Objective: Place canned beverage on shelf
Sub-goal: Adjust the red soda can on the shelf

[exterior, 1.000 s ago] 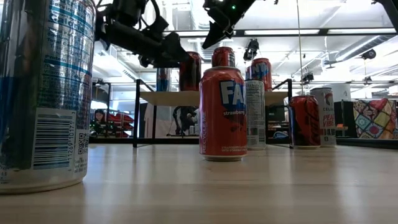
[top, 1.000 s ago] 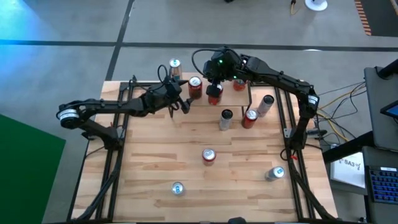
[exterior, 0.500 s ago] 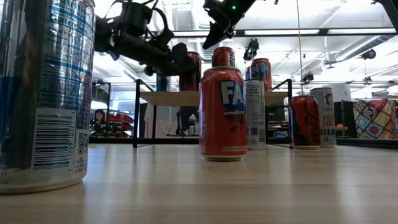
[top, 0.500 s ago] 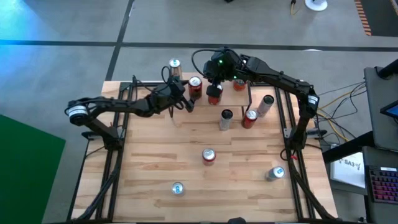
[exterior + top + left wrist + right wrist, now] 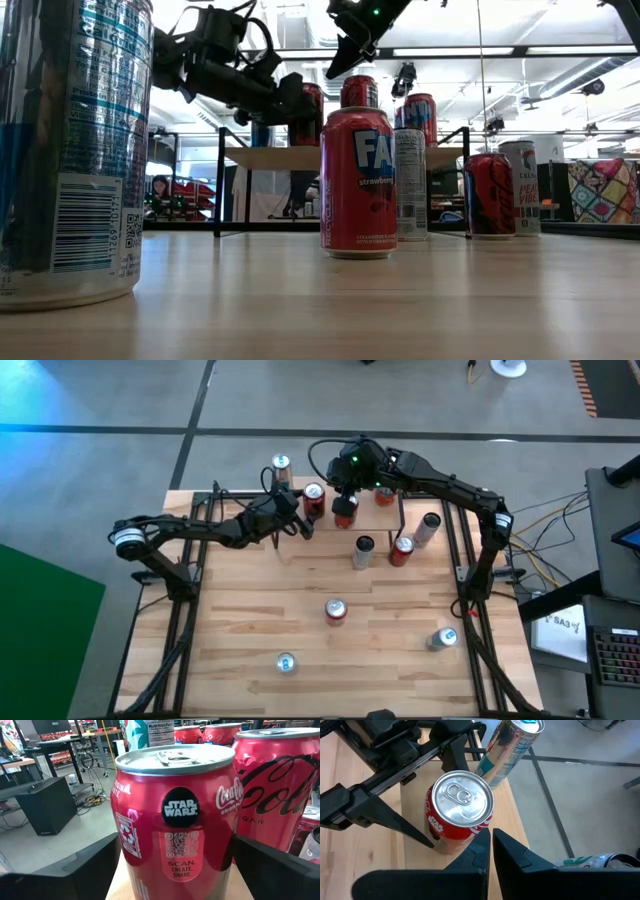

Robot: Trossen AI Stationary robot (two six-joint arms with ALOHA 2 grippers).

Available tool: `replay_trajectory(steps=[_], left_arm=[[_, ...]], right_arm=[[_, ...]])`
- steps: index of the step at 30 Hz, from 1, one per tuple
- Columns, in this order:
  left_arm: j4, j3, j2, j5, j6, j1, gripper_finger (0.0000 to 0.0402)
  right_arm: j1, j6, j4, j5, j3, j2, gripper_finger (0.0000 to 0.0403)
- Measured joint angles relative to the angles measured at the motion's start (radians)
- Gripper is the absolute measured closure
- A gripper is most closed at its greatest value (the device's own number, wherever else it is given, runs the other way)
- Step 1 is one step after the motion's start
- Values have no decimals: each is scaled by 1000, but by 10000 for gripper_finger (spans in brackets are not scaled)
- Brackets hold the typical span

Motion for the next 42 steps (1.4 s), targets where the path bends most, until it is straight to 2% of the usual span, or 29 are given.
replay_trajectory(steps=[11,29,42], left_arm=[[-5,0,-2,0,-10,0,91],[-147,-2,-101,18,-28,-25,94],[-202,-2,-108,35,-69,-29,89]], right_arm=[[0,0,-6,0,0,0,390],[0,0,-20,-2,0,0,390],[1,0,-22,-2,0,0,390]])
